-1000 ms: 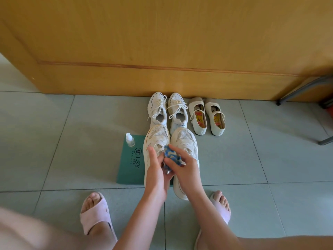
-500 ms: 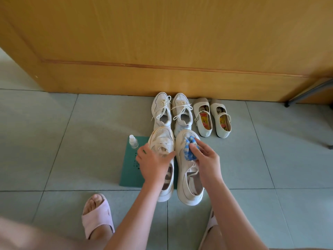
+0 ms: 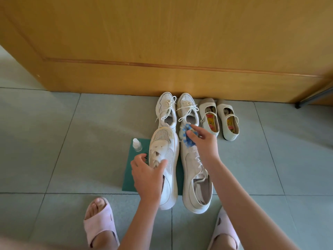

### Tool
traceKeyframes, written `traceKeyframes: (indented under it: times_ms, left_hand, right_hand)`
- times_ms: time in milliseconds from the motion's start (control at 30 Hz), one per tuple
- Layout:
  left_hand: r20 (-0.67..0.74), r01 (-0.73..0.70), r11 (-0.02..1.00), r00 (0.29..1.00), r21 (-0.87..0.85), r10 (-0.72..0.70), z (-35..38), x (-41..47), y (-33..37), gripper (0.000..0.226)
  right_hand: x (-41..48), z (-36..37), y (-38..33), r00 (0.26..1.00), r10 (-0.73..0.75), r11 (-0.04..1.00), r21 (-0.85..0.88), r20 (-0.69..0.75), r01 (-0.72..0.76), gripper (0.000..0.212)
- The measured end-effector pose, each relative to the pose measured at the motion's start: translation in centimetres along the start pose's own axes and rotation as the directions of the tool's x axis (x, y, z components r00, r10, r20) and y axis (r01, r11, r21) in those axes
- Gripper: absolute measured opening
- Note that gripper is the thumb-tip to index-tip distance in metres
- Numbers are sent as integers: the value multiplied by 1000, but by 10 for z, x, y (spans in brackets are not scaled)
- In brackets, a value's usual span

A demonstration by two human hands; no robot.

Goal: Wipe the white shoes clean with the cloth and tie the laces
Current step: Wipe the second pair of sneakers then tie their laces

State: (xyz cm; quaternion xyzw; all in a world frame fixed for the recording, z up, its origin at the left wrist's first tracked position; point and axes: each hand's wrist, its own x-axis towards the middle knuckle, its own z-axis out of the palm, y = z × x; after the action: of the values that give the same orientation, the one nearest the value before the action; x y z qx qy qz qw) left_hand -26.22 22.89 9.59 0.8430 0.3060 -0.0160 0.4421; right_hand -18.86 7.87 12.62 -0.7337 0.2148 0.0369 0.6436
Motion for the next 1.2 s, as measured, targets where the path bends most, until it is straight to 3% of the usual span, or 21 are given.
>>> traceKeyframes:
  times_ms: [167, 333, 467, 600, 867, 1200]
  left_hand:
    - [42, 11, 997, 999, -71, -8, -6, 2, -6, 50]
    - [24, 9, 994, 1000, -107, -6, -5, -2, -8, 43]
    - [-6, 56, 981, 998, -185, -58, -1, -5, -9, 42]
    - [-28, 47, 983, 998, -179, -53, 3, -3, -11, 42]
    - [-20, 36, 988, 999, -153, -40, 1, 1, -16, 38]
    - [8, 44, 988, 999, -149, -43, 0, 3, -19, 43]
  right_hand:
    - [35, 32, -11, 992, -72, 983, -160, 107, 88, 27]
    - [60, 68, -25, 954, -182, 888, -376, 239, 264, 28]
    - [66, 76, -21, 922, -116, 780, -541, 369, 315, 22]
    - [59, 65, -15, 930, -134, 791, -529, 342, 308, 19]
    - [27, 54, 5, 977, -162, 893, -401, 136, 204, 26]
    - [-20, 48, 32, 986, -163, 914, -379, -16, 145, 21]
